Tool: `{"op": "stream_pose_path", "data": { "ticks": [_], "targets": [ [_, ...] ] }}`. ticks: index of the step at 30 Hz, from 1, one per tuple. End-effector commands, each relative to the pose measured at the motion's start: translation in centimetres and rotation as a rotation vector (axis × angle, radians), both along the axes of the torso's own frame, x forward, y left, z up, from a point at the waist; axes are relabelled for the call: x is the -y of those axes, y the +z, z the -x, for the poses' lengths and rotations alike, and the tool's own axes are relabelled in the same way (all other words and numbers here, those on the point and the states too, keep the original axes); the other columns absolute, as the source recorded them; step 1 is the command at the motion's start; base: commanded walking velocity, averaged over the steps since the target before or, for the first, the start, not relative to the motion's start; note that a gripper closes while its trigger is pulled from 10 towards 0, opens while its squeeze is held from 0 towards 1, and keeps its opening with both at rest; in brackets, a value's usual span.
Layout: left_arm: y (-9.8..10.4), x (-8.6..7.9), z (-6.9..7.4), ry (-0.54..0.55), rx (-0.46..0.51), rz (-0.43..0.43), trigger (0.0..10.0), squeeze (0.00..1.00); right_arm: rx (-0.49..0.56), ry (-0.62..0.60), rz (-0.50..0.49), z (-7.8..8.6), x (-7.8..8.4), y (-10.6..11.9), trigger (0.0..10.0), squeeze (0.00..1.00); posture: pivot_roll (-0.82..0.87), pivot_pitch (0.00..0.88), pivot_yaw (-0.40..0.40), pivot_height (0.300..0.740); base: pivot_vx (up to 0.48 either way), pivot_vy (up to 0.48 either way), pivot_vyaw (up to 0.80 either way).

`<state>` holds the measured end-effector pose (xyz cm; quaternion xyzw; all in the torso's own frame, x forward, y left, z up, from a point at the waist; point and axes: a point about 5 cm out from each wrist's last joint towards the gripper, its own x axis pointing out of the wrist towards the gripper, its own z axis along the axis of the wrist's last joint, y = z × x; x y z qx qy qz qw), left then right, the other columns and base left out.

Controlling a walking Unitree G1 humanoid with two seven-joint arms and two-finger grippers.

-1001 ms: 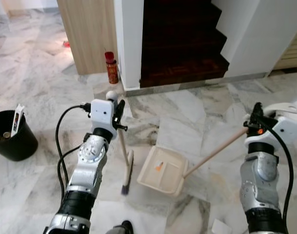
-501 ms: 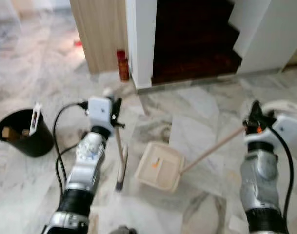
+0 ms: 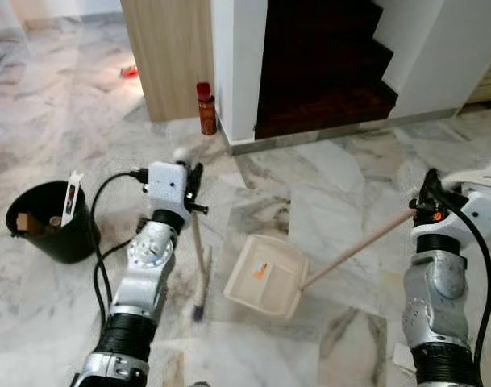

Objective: Sweep floor

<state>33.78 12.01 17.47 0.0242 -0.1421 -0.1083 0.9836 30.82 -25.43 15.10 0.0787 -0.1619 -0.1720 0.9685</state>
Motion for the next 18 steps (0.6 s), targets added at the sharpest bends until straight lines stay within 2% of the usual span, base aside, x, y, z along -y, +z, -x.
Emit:
{"op": "stream_pose_path", "data": {
  "ticks": [1, 18],
  "targets": [
    [1.41, -0.88, 0.01, 0.024, 0.064, -0.010, 10.0, 0.00, 0.057, 0.007, 0.011, -0.24, -0.37, 1.24, 10.0, 0.00, 0.08, 0.090, -0.058, 0.740, 0.000, 0.304, 0.00],
    [1.73, -0.82, 0.08, 0.023, 0.069, -0.005, 10.0, 0.00, 0.059, -0.003, 0.021, 0.01, -0.32, 1.25, 10.0, 0.00, 0.08, 0.107, -0.051, 0.740, 0.000, 0.301, 0.00]
  ]
}}
